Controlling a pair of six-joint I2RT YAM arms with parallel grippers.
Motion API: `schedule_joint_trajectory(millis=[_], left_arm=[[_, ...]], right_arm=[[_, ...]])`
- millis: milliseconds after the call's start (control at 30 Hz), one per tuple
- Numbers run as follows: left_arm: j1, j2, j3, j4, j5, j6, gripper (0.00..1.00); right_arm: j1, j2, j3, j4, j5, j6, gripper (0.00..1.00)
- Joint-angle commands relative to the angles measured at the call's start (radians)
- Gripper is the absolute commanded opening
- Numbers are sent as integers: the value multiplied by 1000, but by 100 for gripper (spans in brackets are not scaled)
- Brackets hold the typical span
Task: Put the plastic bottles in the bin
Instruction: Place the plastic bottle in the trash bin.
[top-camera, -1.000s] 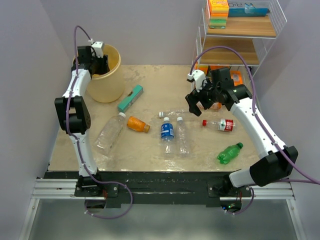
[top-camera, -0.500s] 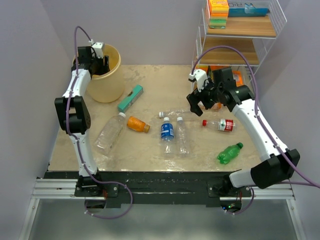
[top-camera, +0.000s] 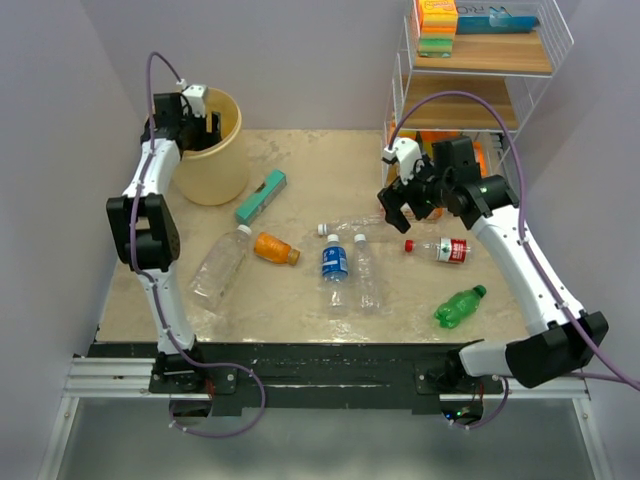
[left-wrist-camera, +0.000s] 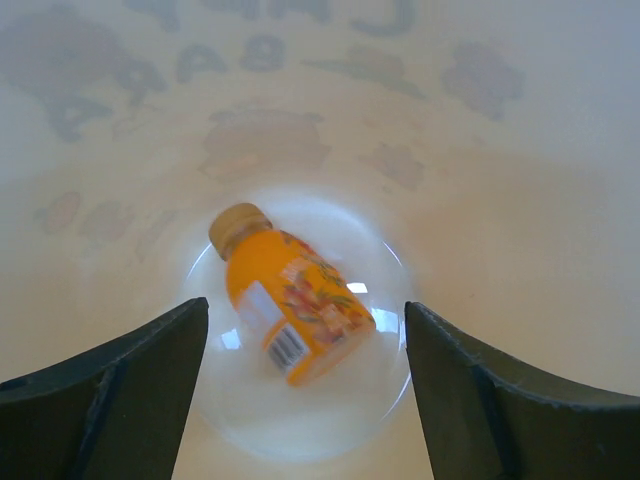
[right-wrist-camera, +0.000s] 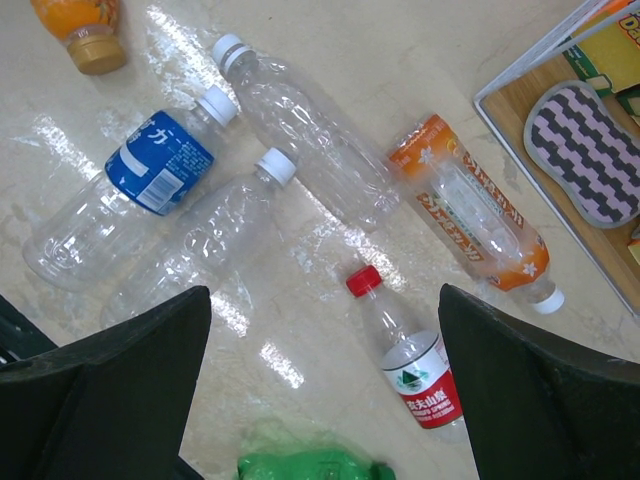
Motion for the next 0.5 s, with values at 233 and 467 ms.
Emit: schedule_joint_trajectory(millis=[233, 467], left_arm=[[6, -175, 61, -21, 25, -4, 92], [4, -256, 72, -44, 20, 32, 95]], right_arm=[[-22, -49, -33, -1, 117, -54, 98], [-57, -55, -85, -18, 181, -126, 98]])
